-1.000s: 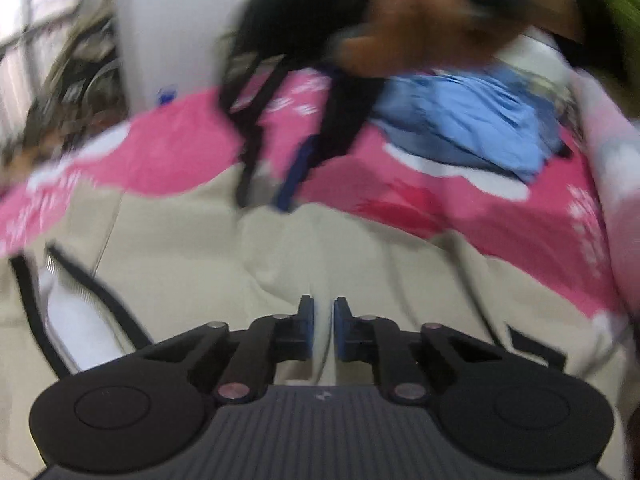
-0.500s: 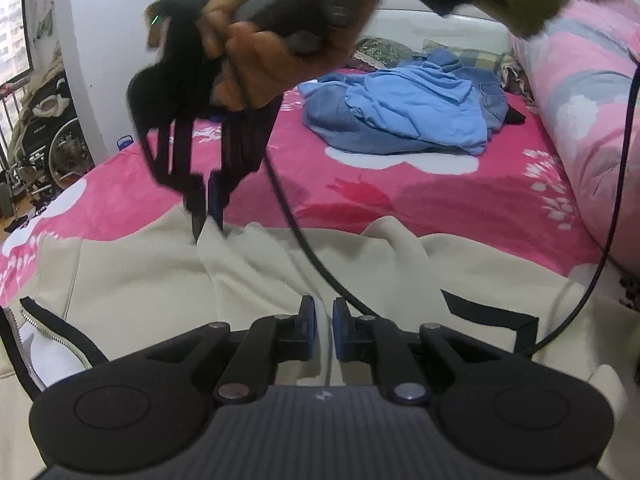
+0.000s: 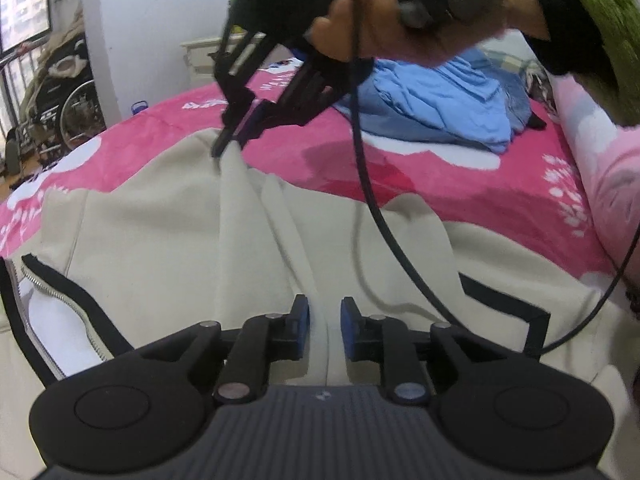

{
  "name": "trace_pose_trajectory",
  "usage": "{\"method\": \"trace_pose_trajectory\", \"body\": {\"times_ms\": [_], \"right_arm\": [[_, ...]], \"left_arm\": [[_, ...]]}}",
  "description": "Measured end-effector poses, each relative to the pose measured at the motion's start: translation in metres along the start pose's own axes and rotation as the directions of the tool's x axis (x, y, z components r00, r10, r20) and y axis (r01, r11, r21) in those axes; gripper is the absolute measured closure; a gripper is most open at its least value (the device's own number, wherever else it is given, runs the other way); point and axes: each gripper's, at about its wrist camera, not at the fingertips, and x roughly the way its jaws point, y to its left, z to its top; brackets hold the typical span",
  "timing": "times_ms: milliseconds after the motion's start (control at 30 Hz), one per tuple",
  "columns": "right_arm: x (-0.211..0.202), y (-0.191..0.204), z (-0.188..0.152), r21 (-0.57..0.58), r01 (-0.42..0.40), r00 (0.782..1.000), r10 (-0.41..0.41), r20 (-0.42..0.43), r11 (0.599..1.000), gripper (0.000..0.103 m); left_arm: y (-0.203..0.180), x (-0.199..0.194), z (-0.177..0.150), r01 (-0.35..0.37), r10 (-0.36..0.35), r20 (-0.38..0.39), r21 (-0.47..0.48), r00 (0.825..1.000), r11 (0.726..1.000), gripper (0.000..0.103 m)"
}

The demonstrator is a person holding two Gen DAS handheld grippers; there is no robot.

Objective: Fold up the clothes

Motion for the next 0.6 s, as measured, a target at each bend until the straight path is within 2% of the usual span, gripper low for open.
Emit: {"method": "trace_pose_trajectory", "body": {"times_ms": [100,167,200,233,267,300,367,467,533,600], "right_arm": [[0.007,0.017,-0.003,-0.119,-0.009,1.0,0.01,0.009,0.993,0.093],[0.002,0.015,-0.002,-0.122,-0.129,0.991,0.132,0.019,0.984,0.092],[-0.004,0.011,-0.001,-0.103,-0.207,0.977,0.211,0.028,0.973,0.091],[-0.014,0.006,0.0,-0.083,-0.271,0.96,0.276,0.045,0.959,0.085],[-0.026,0.002,0.0,-0.081,-0.288,0.954,0.293,0.063,0.954,0.079],[-0.038,-0.002,0.0,-0.082,-0.298,0.949,0.304,0.082,0.951,0.077],[-0.066,-0.005,-0.006,-0.143,-0.237,0.965,0.25,0.082,0.961,0.074],[-0.09,-0.017,-0.021,-0.194,-0.122,0.992,0.128,0.016,0.973,0.072],[-0.093,-0.039,-0.033,-0.135,-0.09,0.995,0.083,-0.054,0.987,0.071],[-0.081,-0.064,-0.041,-0.043,-0.084,0.991,0.079,-0.104,0.996,0.071]], "left_arm": [[0.014,-0.01,0.009,0.049,-0.048,0.016,-0.095,0.999,0.994,0.08],[0.029,-0.021,0.017,0.077,-0.071,0.042,-0.166,0.997,0.983,0.077],[0.037,-0.027,0.021,0.091,-0.081,0.057,-0.204,0.995,0.975,0.074],[0.047,-0.031,0.025,0.099,-0.085,0.069,-0.245,0.994,0.964,0.073],[0.057,-0.036,0.03,0.108,-0.088,0.082,-0.285,0.993,0.952,0.072],[0.066,-0.039,0.034,0.114,-0.089,0.092,-0.323,0.992,0.939,0.072],[0.083,-0.035,0.049,0.093,-0.067,0.083,-0.372,0.994,0.924,0.07],[0.104,-0.022,0.071,0.058,-0.036,0.057,-0.432,0.998,0.9,0.068],[0.113,0.002,0.089,0.036,-0.035,0.011,-0.447,0.999,0.894,0.068],[0.116,0.026,0.104,0.03,-0.052,-0.037,-0.451,0.998,0.892,0.068]]}}
